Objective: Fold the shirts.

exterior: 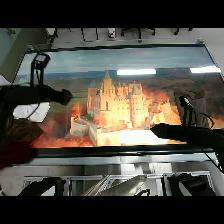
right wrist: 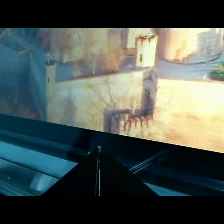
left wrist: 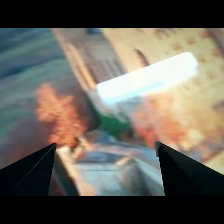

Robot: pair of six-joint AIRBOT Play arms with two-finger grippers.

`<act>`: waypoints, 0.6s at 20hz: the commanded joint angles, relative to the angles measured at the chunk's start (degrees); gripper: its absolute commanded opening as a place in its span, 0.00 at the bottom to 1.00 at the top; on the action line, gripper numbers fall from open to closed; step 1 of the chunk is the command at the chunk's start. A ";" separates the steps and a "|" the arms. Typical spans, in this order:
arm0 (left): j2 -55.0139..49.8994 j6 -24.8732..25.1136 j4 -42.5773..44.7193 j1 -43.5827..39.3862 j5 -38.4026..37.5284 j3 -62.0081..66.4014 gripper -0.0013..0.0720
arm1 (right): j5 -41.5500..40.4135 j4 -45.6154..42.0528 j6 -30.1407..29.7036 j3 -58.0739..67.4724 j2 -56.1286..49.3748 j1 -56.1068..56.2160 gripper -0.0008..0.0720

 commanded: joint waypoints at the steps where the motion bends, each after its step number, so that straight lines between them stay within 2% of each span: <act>1: -13.09 -2.23 15.02 10.69 -4.28 10.45 0.98 | 0.00 -0.02 0.00 -0.02 0.04 0.04 0.04; 6: -34.71 -2.23 14.93 24.37 -16.55 23.80 0.98 | 0.02 0.00 0.00 -0.02 0.04 0.04 0.04; 12: -55.71 -2.23 14.62 28.57 -22.08 39.41 0.98 | 0.79 -0.17 -0.02 -0.02 0.02 0.04 0.04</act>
